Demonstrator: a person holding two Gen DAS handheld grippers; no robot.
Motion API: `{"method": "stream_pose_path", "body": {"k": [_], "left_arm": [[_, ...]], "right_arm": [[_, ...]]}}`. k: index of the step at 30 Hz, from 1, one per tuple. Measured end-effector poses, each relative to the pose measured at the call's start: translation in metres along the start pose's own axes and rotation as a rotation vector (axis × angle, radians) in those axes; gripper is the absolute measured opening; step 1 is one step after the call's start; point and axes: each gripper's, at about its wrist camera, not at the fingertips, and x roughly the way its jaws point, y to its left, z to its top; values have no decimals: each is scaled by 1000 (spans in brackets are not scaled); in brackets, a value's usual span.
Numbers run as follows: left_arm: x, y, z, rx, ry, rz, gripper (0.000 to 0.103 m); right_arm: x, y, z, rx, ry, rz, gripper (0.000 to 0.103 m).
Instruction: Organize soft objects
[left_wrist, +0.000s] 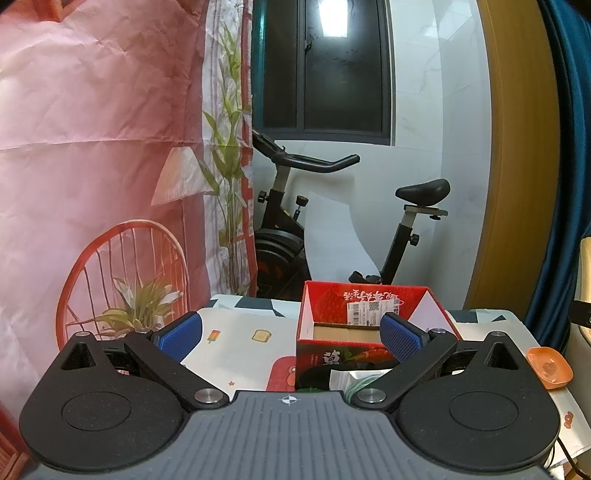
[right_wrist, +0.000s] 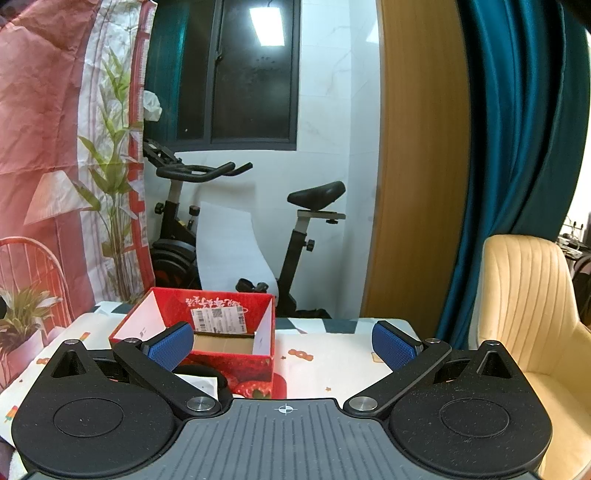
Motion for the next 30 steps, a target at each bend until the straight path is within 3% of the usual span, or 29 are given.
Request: {"method": "stream_pose_path", "body": {"k": [30], "left_arm": [[0, 0, -2, -1, -1, 2, 103]], "right_arm": [[-2, 2, -1, 3, -4, 3, 103]]}}
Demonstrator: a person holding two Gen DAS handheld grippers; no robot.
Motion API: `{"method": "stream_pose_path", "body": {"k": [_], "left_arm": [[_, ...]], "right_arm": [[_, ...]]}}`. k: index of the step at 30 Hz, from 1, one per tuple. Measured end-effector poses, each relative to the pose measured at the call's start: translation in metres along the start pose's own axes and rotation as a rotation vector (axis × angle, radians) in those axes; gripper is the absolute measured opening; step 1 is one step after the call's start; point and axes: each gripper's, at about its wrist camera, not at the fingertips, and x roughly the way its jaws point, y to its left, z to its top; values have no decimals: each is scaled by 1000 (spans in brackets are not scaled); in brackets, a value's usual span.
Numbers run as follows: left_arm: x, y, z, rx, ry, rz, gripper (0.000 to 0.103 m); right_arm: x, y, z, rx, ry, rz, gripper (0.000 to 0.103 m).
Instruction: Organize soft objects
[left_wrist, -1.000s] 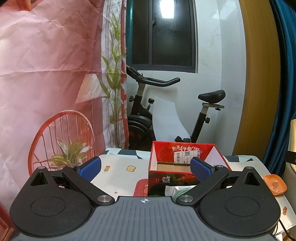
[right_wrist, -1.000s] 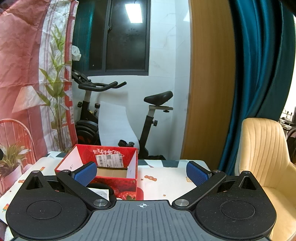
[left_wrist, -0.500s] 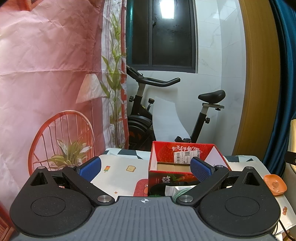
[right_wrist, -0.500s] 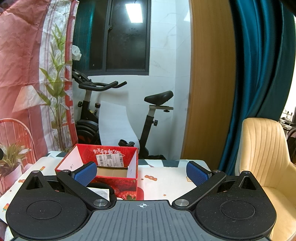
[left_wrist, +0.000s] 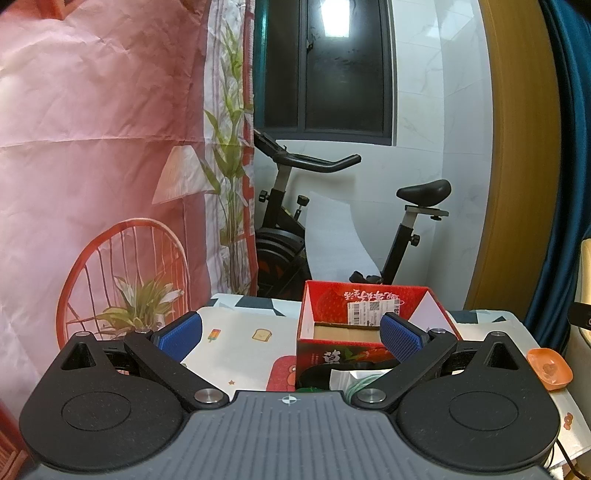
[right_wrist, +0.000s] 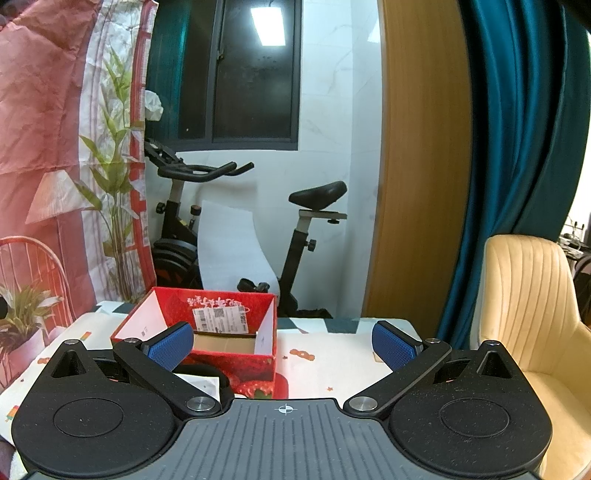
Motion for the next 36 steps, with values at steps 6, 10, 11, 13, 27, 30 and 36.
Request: {"method": "stream_pose_path", "body": {"k": [6, 10, 11, 13, 27, 30, 36], "left_arm": [[-2, -1, -1, -3, -4, -7, 103], [1, 1, -3, -20, 5, -11, 103], [2, 1, -3, -23, 9, -11, 103], [3, 1, -3, -21, 12, -11, 103], [14, 3, -8, -5, 46, 4, 103], [24, 3, -11, 8, 68, 13, 103], [68, 3, -25, 50, 153, 47, 103]], "right_arm": [[-2, 2, -2, -1, 1, -4, 103], [0, 0, 0, 2, 0, -5, 103], [0, 0, 0, 1, 1, -6, 103], [1, 1, -1, -1, 6, -4, 103], [28, 3, -8, 9, 37, 40, 103], [47, 0, -13, 23, 61, 56, 103], [98, -5, -39, 61, 122, 110, 103]]}}
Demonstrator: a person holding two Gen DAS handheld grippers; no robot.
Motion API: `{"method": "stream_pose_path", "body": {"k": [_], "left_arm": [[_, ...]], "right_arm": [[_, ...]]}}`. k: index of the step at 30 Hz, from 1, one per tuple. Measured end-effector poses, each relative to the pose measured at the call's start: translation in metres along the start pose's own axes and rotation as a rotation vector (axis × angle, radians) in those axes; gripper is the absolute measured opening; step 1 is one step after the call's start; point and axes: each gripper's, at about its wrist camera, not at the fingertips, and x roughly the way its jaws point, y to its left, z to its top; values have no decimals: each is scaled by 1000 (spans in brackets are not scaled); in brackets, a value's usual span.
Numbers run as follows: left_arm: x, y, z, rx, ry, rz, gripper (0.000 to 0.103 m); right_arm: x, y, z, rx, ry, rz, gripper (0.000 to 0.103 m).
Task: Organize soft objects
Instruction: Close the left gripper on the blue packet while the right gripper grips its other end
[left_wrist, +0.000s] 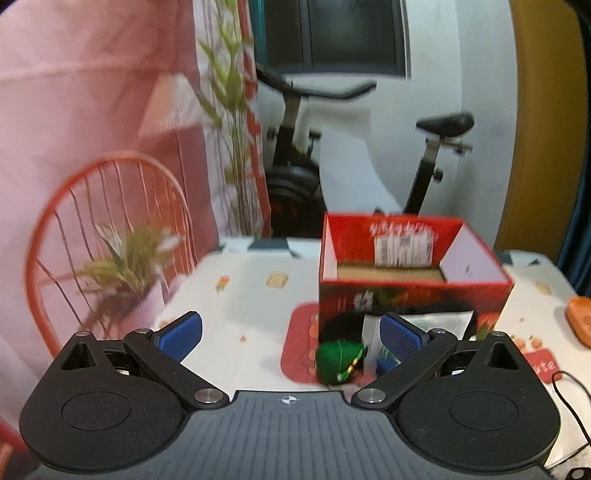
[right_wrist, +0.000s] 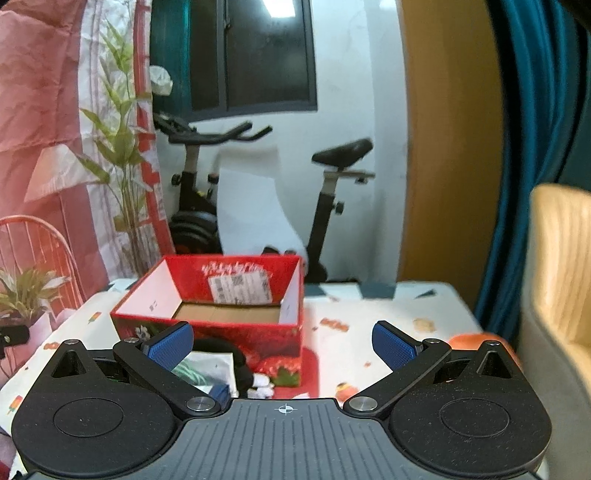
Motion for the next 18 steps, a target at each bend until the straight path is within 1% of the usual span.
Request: {"method": "stream_pose_path", "body": {"k": [3, 6, 7, 9, 10, 11, 12, 14, 15, 16, 18], "left_arm": [[29, 0, -6, -3, 65, -4, 103], [55, -2, -14, -4, 132, -16, 102], [63, -3, -17, -8, 154, -20, 101], [79, -6, -25, -12, 191, -40, 96], [87, -7, -28, -10, 211, -54, 89], [93, -9, -33, -6, 225, -66, 86], [97, -10, -36, -1, 241, -87, 86], [109, -13, -41, -2, 289, -177, 86], [113, -14, -44, -10, 306, -208, 86], [116, -15, -46, -17, 318, -225, 86], [123, -18, -50, -5, 334, -214, 86]], "right_arm": [[31, -3, -11, 27, 62, 24, 103], [58, 3, -24, 22, 120, 39, 103], [65, 6, -29, 16, 140, 44, 103], [83, 12, -37, 0, 191, 52, 103], [90, 15, -40, -5, 218, 69, 103], [98, 18, -43, -9, 242, 83, 103], [105, 20, -45, -12, 259, 83, 103], [118, 26, -48, -31, 299, 73, 103], [122, 28, -51, -46, 317, 69, 103], [128, 31, -52, -64, 332, 66, 103], [137, 39, -57, -99, 345, 77, 103]]}}
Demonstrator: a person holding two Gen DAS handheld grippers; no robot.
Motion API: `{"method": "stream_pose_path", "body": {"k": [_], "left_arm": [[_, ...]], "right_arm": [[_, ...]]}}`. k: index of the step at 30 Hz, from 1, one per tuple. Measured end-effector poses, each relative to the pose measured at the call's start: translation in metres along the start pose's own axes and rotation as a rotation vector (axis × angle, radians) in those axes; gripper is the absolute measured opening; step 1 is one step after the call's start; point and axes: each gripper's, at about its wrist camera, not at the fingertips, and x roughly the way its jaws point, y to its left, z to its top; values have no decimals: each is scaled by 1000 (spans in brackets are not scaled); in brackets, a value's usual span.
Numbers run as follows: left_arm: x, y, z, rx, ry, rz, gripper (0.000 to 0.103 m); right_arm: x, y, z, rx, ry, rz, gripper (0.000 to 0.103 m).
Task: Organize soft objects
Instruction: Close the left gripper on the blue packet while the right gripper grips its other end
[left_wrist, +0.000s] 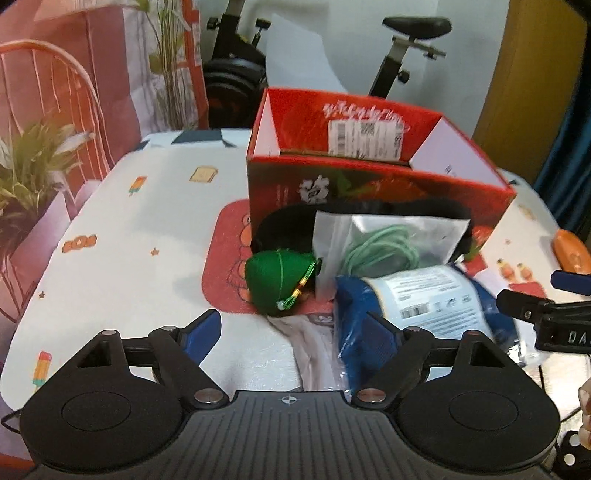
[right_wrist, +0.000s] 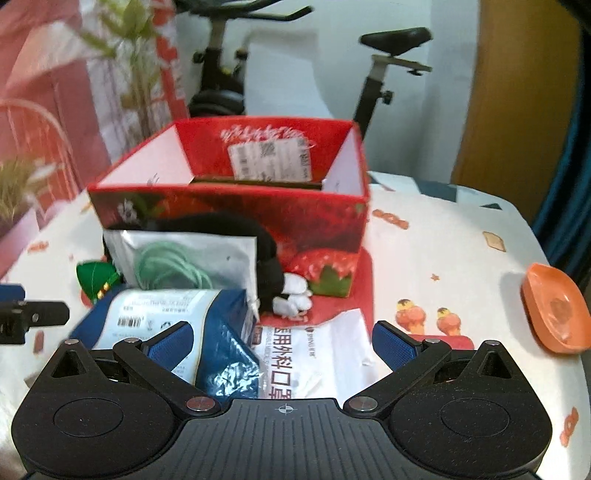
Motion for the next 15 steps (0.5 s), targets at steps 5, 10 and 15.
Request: {"method": "stream_pose_path", "body": {"k": [5, 10, 15], "left_arm": [[18, -2, -1, 0, 53, 28, 86], [26, -5, 3, -12, 68, -28, 80], [37, -9, 6, -5, 110, -85, 48]], "right_arm": [[13, 5, -4, -36, 32, 89, 103], [27, 3, -5, -13, 69, 181, 94], [37, 2, -7, -5, 101, 250, 79]]}}
